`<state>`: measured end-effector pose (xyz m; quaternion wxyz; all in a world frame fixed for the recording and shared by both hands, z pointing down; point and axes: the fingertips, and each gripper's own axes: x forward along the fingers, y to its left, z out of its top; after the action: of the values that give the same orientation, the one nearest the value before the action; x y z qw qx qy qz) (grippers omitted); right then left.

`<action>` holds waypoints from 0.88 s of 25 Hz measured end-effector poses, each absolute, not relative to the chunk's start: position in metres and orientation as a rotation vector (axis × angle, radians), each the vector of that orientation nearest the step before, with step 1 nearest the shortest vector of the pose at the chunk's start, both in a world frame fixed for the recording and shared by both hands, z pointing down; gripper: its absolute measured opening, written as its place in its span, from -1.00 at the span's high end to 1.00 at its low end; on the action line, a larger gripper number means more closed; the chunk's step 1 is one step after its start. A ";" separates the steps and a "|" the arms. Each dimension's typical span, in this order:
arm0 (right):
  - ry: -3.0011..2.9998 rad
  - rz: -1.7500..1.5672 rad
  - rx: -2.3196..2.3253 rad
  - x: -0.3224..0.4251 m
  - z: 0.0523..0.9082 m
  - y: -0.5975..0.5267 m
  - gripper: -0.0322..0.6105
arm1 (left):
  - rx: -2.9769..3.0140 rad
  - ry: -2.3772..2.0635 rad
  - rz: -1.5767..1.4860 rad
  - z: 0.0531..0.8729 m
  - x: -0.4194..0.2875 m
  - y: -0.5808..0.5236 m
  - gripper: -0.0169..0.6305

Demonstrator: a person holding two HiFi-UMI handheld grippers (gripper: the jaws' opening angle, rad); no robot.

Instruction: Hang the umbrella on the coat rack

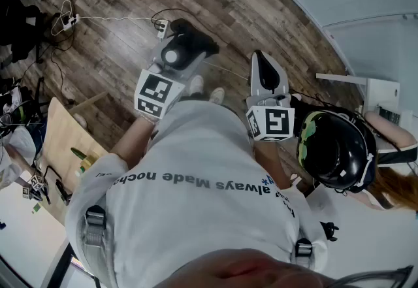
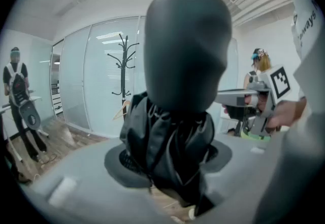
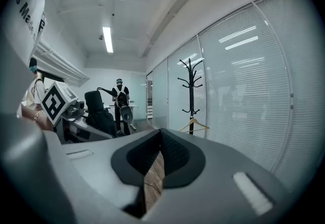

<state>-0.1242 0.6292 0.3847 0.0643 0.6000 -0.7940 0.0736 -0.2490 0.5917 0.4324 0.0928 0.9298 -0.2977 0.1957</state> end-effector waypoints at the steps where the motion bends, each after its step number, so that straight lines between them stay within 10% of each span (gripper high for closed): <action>1: -2.400 0.211 1.807 -0.124 0.386 0.629 0.89 | 2.765 -0.881 0.574 0.431 -0.247 0.591 0.20; 22: -2.351 0.223 1.851 -0.130 0.403 0.599 0.90 | 2.783 -0.914 0.496 0.433 -0.254 0.554 0.20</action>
<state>-0.1303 0.5994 0.4028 0.0703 0.6153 -0.7816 0.0740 -0.2544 0.5542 0.4329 0.0851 0.9333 -0.3066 0.1664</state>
